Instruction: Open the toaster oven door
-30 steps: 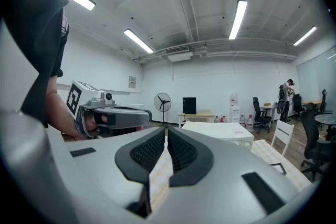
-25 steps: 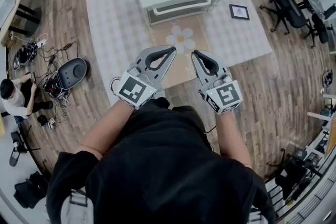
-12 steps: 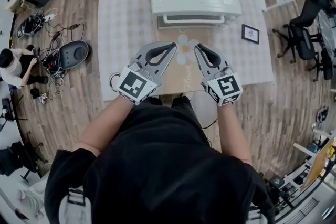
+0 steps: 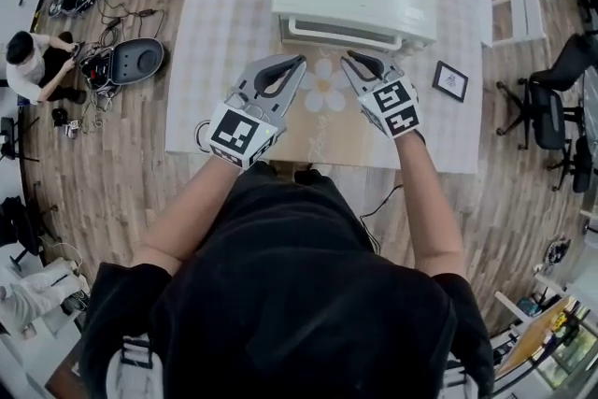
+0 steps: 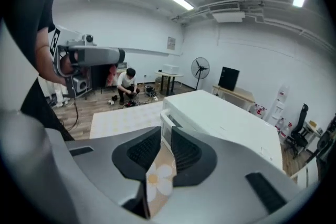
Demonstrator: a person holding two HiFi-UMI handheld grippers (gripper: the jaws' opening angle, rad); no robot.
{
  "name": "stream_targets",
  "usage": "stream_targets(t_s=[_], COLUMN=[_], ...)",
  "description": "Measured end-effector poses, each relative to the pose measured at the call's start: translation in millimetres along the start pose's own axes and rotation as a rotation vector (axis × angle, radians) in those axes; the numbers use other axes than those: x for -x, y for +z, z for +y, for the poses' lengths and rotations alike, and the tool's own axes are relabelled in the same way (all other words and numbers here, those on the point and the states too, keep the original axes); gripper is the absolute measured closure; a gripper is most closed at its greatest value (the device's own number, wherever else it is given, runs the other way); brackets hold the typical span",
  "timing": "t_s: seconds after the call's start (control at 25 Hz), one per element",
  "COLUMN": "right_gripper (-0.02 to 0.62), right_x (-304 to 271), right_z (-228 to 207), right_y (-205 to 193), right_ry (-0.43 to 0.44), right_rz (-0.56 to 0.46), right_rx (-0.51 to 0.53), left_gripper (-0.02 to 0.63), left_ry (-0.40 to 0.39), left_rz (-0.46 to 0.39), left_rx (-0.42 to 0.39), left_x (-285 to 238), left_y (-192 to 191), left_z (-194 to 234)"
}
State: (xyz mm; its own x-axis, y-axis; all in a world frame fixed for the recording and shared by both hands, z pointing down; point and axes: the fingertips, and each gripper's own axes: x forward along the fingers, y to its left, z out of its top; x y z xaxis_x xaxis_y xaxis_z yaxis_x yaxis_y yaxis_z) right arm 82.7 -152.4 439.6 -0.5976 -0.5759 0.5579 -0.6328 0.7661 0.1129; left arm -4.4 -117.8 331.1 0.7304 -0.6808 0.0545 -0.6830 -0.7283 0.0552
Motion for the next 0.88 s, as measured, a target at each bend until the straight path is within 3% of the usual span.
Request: stream_targets(t_s=[0.44, 0.88], right_gripper=[0.483, 0.451], right_x=[-50, -80], right_z=[-20, -33], right_y=[-31, -42], right_ry=[0.193, 0.203], right_rz=[0.248, 0.392], right_rx=[0.280, 0.455], left_gripper=[0.591, 0.591], left_ry=[0.143, 0.188], left_rz=[-0.008, 0.003], left_rx=[0.003, -0.004], left_x=[-17, -5], left_y=[-7, -14], left_z=[-2, 14])
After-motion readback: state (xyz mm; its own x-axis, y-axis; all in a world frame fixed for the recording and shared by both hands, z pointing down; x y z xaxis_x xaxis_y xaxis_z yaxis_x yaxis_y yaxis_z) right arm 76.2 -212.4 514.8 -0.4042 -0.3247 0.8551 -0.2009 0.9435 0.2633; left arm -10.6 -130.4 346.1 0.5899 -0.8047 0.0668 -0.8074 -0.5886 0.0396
